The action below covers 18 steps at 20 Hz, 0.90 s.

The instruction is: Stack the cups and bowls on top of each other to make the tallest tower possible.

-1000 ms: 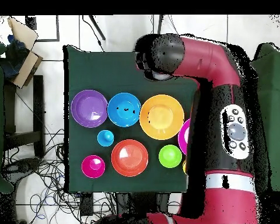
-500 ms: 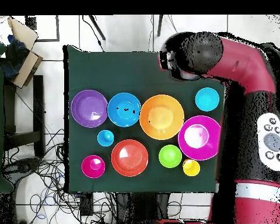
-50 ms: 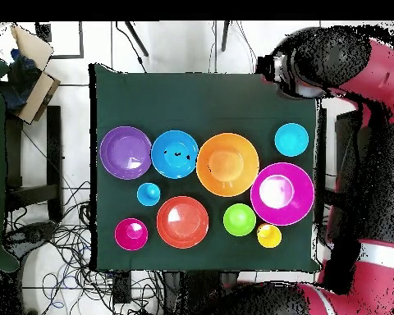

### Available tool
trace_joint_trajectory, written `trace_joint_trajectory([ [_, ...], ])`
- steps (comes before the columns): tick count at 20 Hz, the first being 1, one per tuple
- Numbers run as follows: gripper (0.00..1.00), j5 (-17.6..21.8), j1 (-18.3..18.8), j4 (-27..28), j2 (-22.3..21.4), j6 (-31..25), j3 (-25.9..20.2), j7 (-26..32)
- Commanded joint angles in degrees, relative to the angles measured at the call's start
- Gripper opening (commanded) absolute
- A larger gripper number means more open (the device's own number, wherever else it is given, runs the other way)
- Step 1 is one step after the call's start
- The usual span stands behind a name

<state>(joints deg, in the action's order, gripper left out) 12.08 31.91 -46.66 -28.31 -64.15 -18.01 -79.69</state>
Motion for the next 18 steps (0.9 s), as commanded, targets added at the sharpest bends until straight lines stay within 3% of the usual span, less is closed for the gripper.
trace_joint_trajectory([
  [1,1.00,7.2,-1.5,16.4,11.4,-9.7,-7.5,19.7],
  [4,1.00,6.8,-1.6,15.9,11.3,-10.1,-7.1,19.1],
  [8,1.00,5.3,-1.5,10.2,8.4,-7.1,-5.1,17.1],
  [18,1.00,3.9,-1.2,4.4,6.5,-2.7,-4.2,14.7],
])
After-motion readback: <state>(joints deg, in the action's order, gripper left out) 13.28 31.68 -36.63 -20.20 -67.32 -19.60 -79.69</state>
